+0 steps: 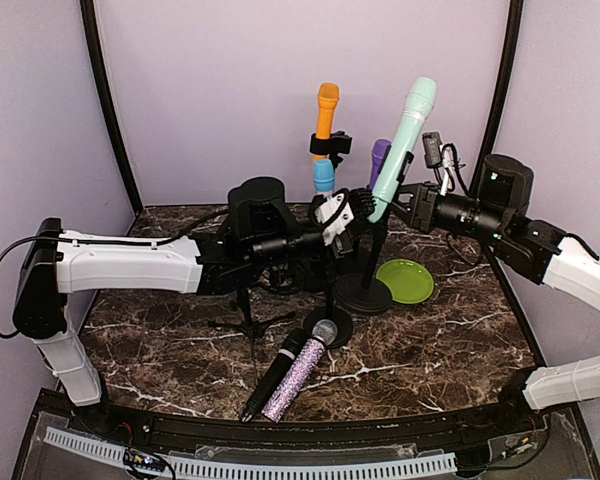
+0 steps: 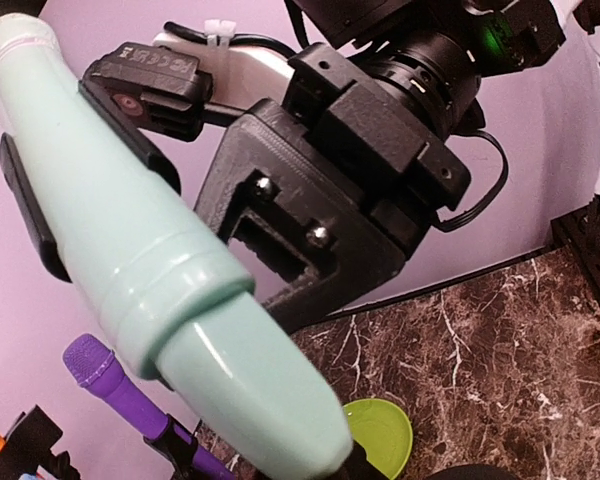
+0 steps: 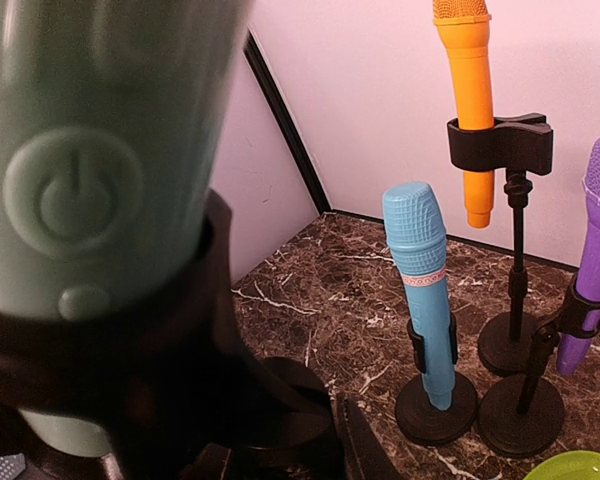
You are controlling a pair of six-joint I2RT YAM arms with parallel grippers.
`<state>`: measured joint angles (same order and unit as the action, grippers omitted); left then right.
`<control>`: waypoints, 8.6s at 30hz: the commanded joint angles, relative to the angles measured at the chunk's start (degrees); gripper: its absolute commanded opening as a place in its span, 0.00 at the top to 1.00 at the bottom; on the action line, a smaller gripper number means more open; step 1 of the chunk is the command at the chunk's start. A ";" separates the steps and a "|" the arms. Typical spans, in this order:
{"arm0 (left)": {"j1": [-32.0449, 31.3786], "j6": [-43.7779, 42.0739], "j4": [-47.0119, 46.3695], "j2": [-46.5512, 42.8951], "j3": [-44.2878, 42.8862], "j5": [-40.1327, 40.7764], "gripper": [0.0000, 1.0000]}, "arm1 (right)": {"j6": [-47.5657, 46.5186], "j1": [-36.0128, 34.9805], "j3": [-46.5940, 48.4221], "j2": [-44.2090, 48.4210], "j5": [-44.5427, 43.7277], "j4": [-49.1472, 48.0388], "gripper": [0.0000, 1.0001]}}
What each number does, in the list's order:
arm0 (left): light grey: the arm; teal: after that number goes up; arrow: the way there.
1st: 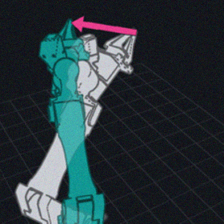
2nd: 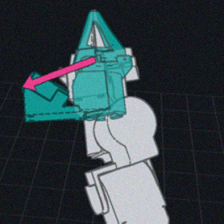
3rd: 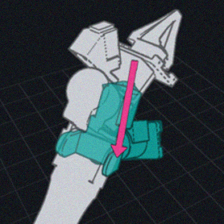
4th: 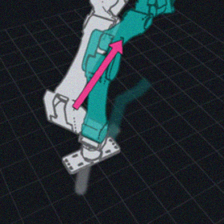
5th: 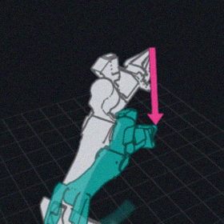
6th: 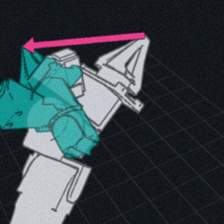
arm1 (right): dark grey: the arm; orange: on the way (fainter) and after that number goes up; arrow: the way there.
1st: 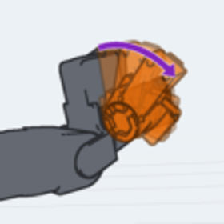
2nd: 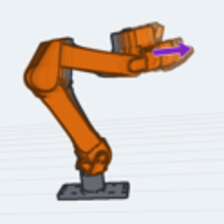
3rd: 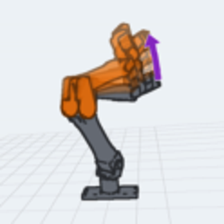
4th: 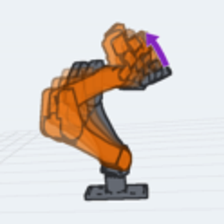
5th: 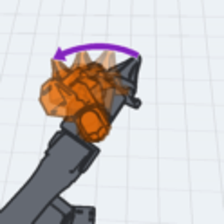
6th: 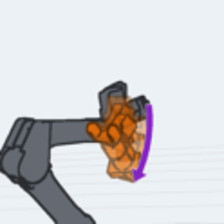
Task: Remove the microphone from the stand
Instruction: Unscrew the knob on the microphone stand.
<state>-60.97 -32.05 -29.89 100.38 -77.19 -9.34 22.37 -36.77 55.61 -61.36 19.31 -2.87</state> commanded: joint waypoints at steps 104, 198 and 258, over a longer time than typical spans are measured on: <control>5.36 31.24 6.56 -1.18 -2.66 -9.24 1.00 | -2.50 -0.49 1.88 3.79 2.72 -9.53 1.00; 7.10 41.61 6.23 -0.70 -3.06 -20.52 0.66 | -4.59 -2.33 -1.63 3.72 4.45 -16.42 1.00; 4.16 6.81 2.39 -16.95 13.12 -7.12 0.52 | 0.51 -2.16 4.99 0.52 -1.16 -10.33 1.00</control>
<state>-53.76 -0.30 -29.04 85.30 -68.64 -16.56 19.42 -38.96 55.22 -60.42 16.88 -8.25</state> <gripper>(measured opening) 0.488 0.233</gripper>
